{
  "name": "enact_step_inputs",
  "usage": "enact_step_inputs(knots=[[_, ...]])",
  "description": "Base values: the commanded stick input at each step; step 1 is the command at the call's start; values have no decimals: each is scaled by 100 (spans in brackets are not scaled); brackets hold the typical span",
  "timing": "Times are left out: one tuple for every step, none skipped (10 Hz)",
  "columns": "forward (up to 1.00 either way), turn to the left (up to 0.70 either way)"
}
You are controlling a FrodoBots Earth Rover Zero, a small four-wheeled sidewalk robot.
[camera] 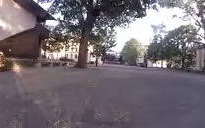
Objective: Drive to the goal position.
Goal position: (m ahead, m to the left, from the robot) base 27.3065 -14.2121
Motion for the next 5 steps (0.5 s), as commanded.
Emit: enact_step_inputs(knots=[[70, 0], [70, 0], [70, 0], [70, 0], [70, 0]])
